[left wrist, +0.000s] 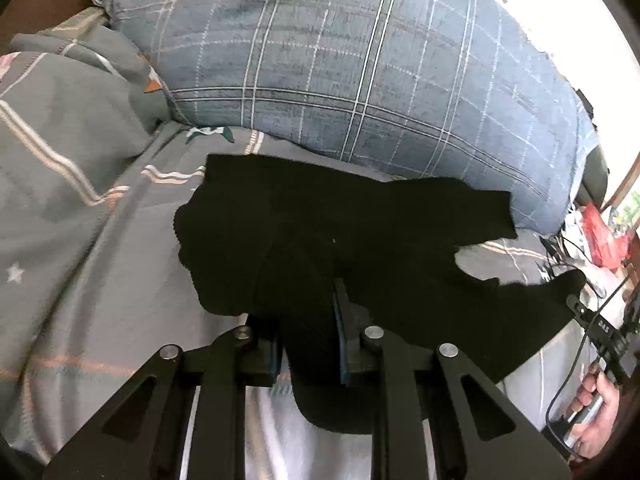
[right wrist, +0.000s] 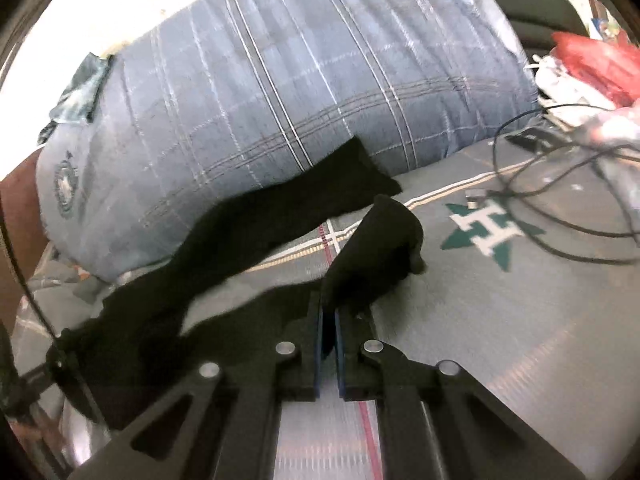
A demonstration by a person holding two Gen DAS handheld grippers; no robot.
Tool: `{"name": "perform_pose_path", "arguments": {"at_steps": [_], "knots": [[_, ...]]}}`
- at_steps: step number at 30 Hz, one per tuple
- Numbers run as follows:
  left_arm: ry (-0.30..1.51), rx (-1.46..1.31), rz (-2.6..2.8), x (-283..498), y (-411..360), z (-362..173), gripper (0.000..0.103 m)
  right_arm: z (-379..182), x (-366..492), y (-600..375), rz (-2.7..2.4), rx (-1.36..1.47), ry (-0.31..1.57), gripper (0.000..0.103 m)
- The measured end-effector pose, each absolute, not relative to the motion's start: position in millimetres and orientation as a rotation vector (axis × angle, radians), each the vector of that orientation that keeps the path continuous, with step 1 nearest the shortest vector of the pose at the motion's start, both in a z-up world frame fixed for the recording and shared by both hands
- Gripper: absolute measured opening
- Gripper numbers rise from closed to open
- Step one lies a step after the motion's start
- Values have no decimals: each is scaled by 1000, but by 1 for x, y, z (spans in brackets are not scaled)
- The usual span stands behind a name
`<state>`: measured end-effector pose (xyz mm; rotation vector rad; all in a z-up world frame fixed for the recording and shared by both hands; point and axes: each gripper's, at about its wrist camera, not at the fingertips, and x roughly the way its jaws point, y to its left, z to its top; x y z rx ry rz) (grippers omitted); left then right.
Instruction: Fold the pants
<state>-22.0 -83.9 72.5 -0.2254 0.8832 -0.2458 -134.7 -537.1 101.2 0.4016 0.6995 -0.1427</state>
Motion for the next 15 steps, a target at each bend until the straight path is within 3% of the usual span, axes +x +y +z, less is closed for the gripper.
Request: {"name": "perform_pose_path", "arguments": {"at_steps": [10, 13, 15], "knots": [[1002, -216, -207, -68, -49, 32, 18, 68, -197, -529, -186, 394, 922, 4], [1003, -224, -183, -73, -47, 26, 23, 57, -202, -533, -258, 401, 979, 15], [998, -228, -172, -77, -42, 28, 32, 61, -207, -539, -294, 406, 967, 24]]}}
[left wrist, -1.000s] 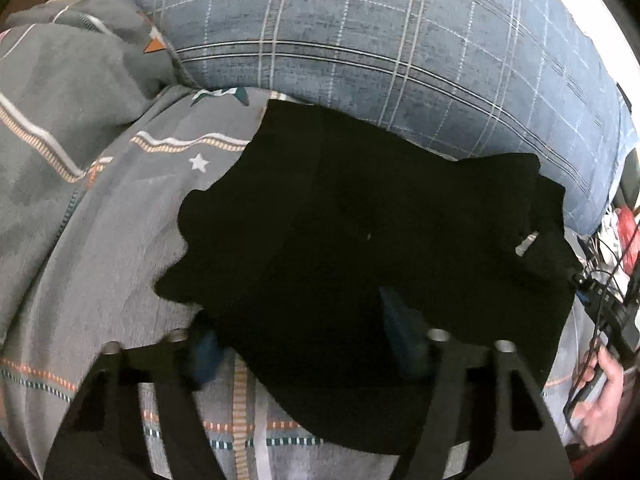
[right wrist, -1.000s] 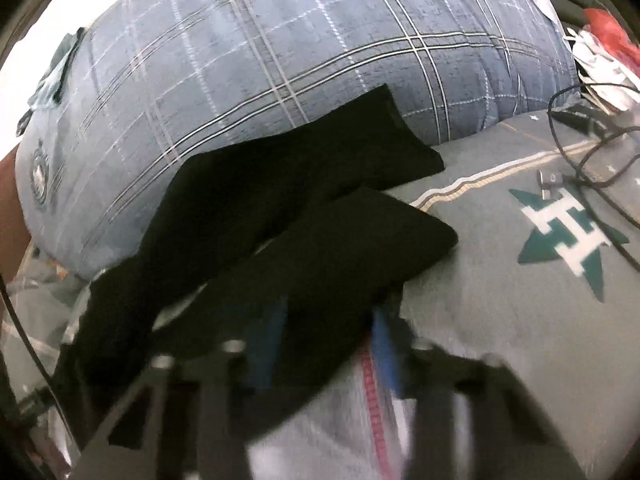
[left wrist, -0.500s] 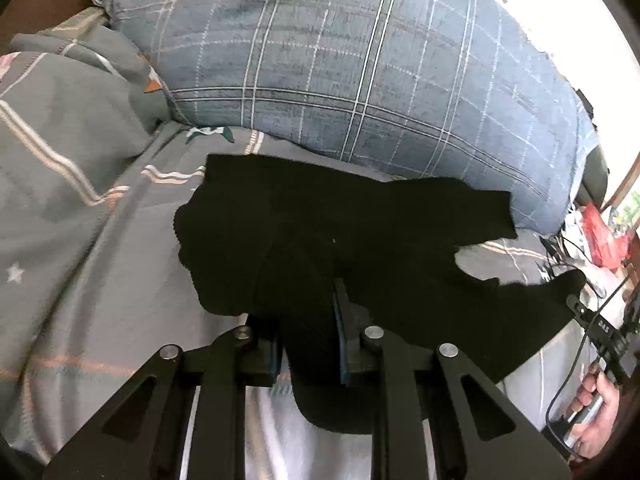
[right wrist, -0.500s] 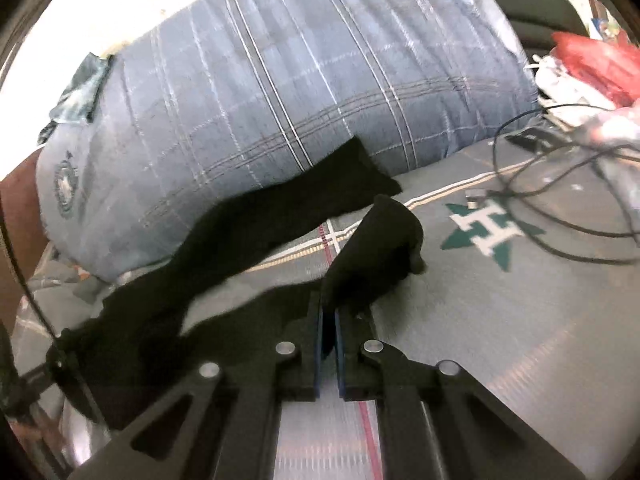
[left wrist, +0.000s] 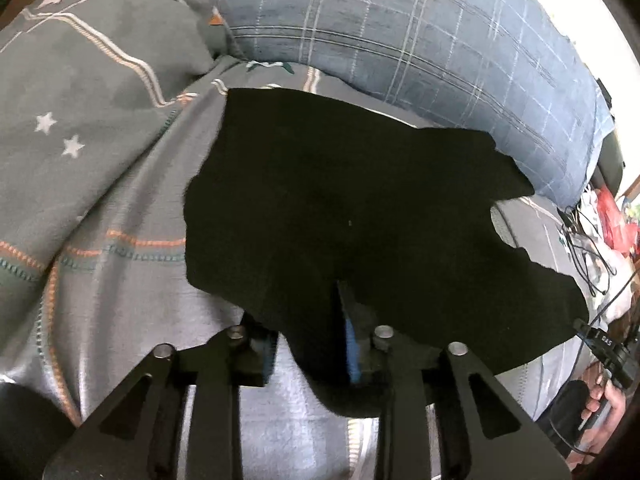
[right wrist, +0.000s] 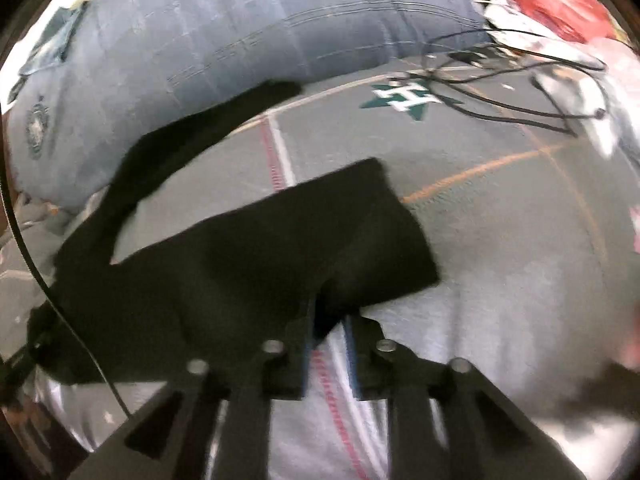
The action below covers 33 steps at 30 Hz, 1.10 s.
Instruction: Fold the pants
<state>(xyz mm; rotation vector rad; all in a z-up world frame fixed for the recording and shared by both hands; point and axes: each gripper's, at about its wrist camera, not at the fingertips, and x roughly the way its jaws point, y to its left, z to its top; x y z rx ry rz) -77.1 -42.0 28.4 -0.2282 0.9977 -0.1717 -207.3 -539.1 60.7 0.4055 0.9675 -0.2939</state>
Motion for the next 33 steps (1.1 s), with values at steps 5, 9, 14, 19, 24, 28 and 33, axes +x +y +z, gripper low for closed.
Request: {"name": "perform_pose_path", "arguments": {"at_steps": [5, 9, 14, 19, 24, 28, 33], "knots": [[975, -205, -126, -86, -22, 39, 45, 85, -212, -558, -374, 358, 893, 35], [945, -195, -90, -92, -10, 42, 54, 87, -197, -567, -399, 330, 894, 45], [945, -265, -72, -89, 0, 36, 59, 90, -187, -552, -322, 313, 876, 45], [1031, -207, -25, -84, -11, 22, 59, 65, -168, -529, -252, 261, 982, 45], [1055, -242, -23, -89, -2, 21, 65, 57, -160, -524, -248, 246, 1009, 47], [1023, -206, -18, -93, 0, 41, 65, 69, -153, -525, -183, 306, 956, 47], [955, -184, -57, -93, -4, 73, 78, 79, -128, -506, -98, 299, 910, 51]]}}
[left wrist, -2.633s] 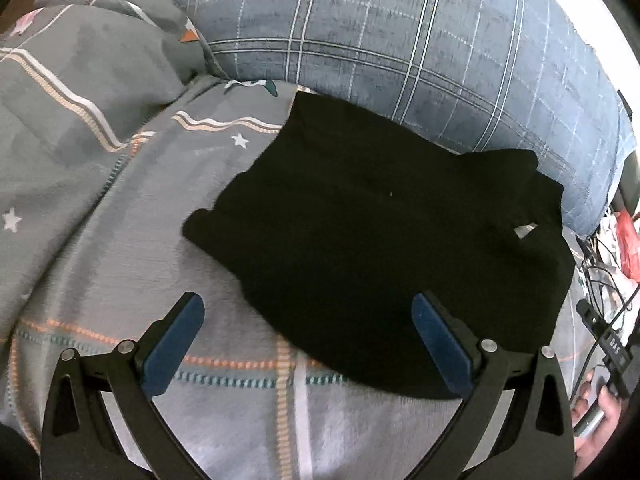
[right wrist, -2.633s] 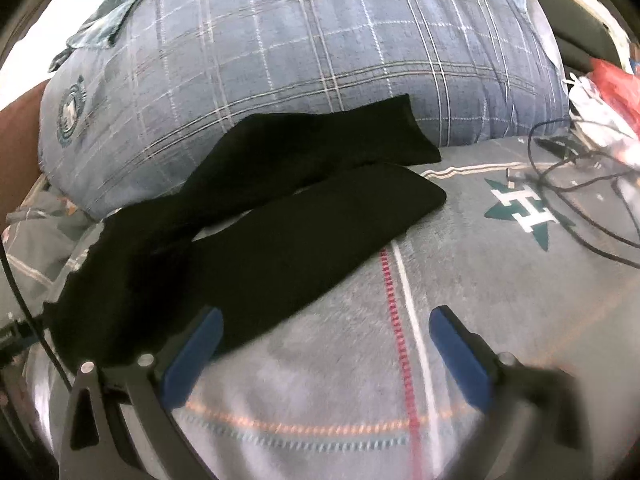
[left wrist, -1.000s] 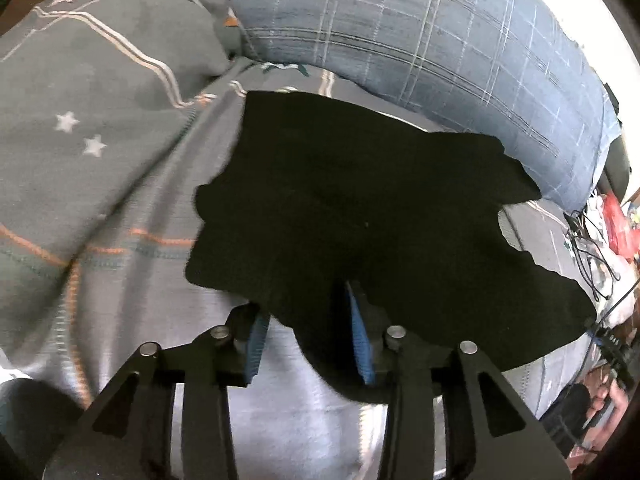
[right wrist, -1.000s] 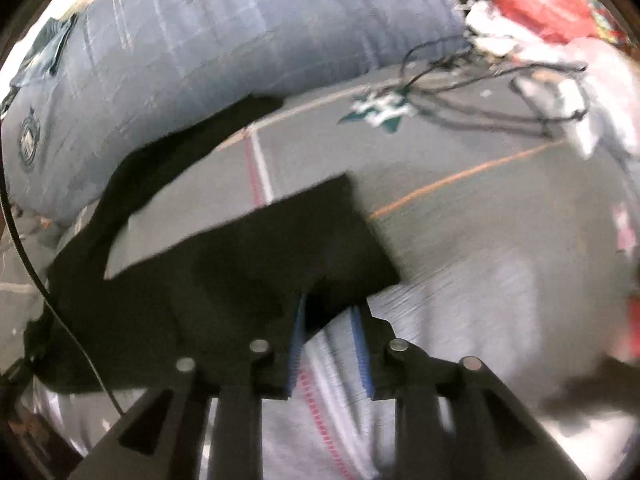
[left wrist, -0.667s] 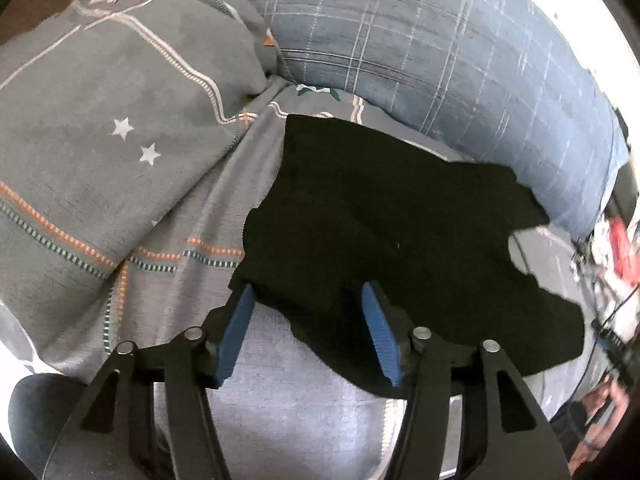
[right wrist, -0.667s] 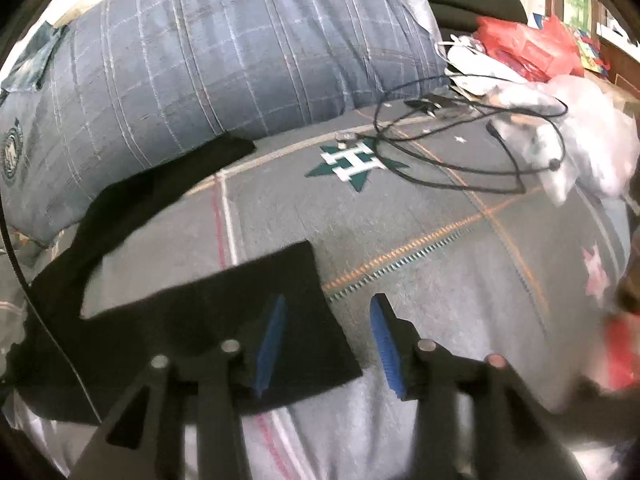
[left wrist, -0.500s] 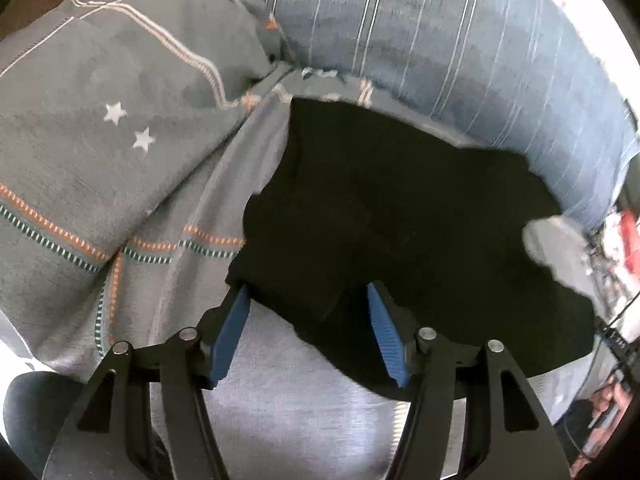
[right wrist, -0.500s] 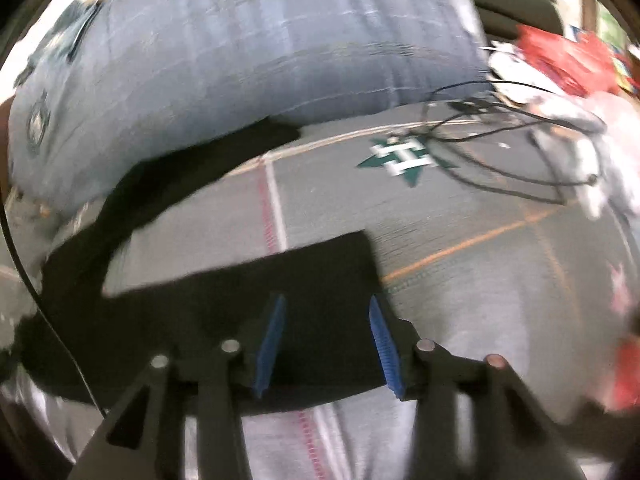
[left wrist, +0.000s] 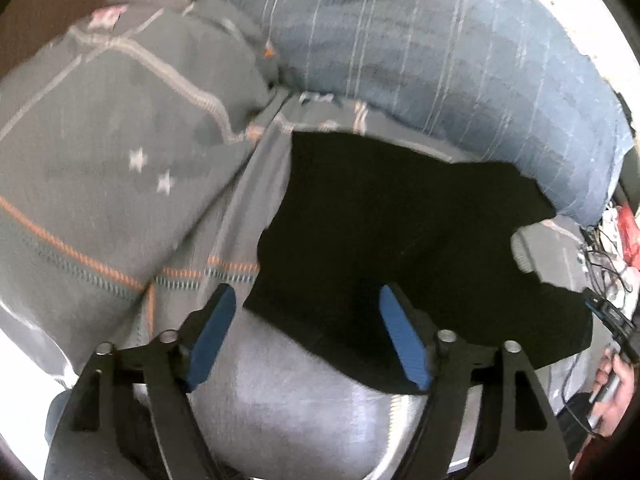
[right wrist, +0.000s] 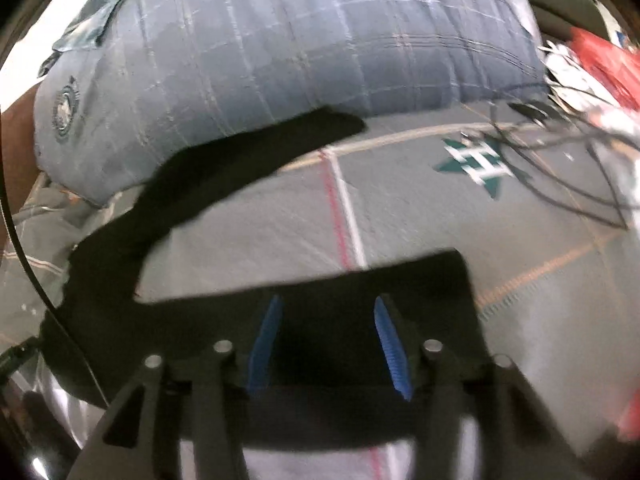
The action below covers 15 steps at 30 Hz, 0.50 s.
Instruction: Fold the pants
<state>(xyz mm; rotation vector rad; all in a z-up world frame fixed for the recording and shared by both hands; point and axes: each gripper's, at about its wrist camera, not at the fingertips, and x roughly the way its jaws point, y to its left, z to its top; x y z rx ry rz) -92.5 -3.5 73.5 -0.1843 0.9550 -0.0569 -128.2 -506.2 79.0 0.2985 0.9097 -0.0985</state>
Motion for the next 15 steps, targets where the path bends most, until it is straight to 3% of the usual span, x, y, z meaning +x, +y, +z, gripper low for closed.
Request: {"name": "perform_pose_path", "arguments": {"at_steps": [3, 15], "knots": [[916, -172, -90, -85, -9, 89, 84, 82, -110, -491, -43, 283, 899, 51], [921, -108, -129, -46, -48, 80, 84, 92, -75, -438, 58, 208, 886, 55]]}}
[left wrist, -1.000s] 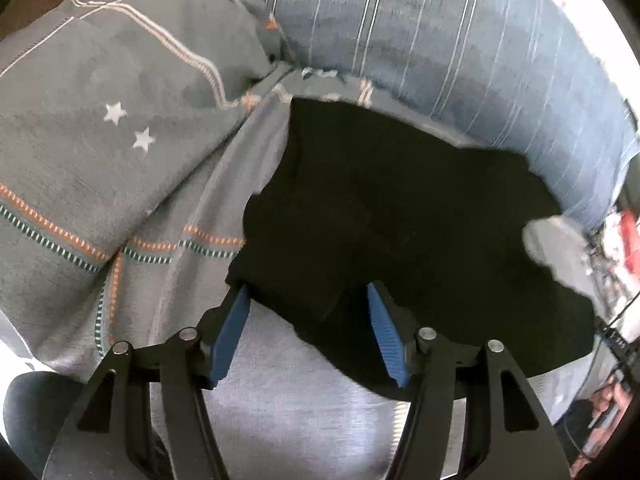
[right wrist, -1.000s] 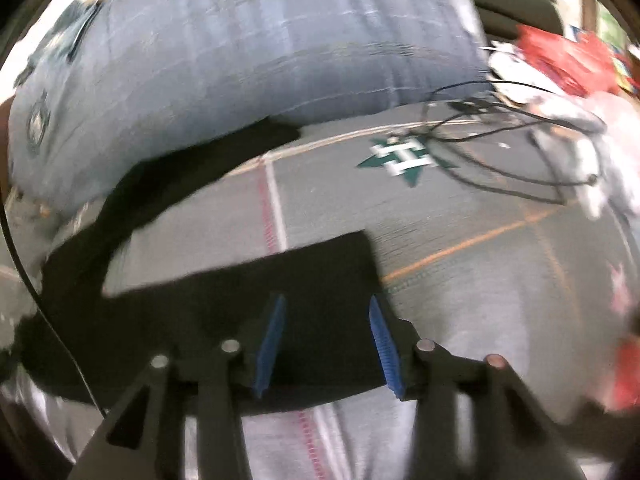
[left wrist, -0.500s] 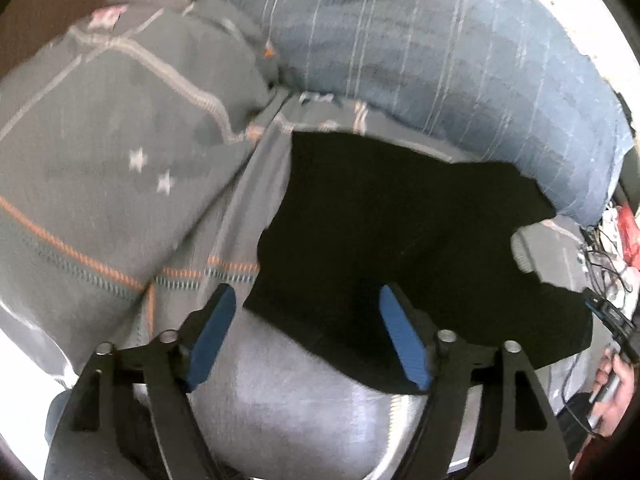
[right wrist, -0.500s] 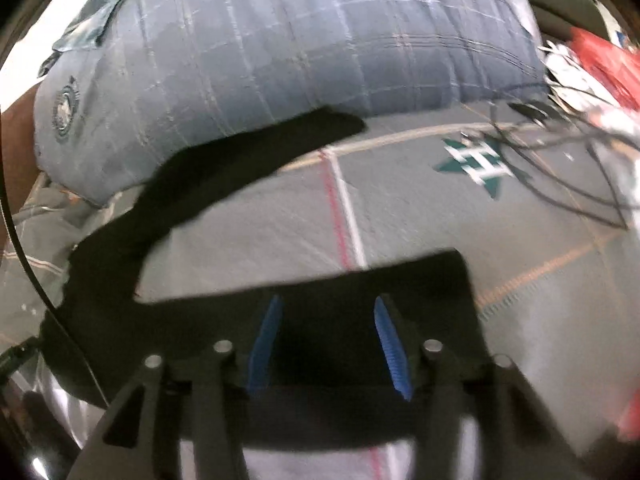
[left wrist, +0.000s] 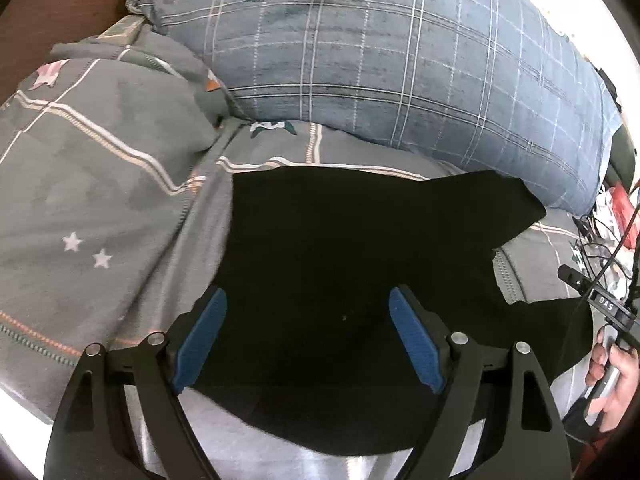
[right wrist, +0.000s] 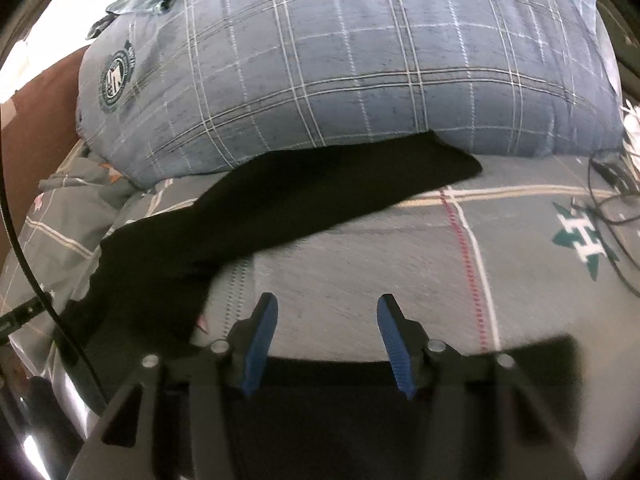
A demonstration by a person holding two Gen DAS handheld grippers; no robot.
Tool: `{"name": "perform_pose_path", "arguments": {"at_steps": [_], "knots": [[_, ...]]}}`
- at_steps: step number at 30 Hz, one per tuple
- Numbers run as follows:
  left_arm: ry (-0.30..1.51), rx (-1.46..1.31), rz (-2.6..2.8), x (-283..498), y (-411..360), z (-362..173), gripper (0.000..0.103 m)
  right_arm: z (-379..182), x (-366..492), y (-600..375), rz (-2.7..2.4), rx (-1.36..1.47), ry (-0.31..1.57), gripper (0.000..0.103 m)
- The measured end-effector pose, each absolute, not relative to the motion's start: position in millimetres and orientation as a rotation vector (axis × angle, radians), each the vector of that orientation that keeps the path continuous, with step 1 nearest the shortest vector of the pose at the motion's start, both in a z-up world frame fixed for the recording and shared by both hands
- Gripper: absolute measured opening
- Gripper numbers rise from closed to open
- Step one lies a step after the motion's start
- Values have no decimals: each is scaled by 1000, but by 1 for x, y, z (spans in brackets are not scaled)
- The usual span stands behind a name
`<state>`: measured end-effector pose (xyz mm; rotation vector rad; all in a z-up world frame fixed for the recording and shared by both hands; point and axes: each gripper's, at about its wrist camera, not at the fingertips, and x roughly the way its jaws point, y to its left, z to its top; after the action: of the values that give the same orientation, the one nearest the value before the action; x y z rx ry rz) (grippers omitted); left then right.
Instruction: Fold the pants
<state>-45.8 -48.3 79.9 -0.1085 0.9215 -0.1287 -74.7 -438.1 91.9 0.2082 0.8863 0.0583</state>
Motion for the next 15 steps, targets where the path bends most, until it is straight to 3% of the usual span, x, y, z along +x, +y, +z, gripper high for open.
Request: {"name": "perform_pose_path", "arguments": {"at_steps": [15], "knots": [[946, -80, -212, -16, -76, 69, 84, 98, -48, -406, 128, 127, 884, 61]]}}
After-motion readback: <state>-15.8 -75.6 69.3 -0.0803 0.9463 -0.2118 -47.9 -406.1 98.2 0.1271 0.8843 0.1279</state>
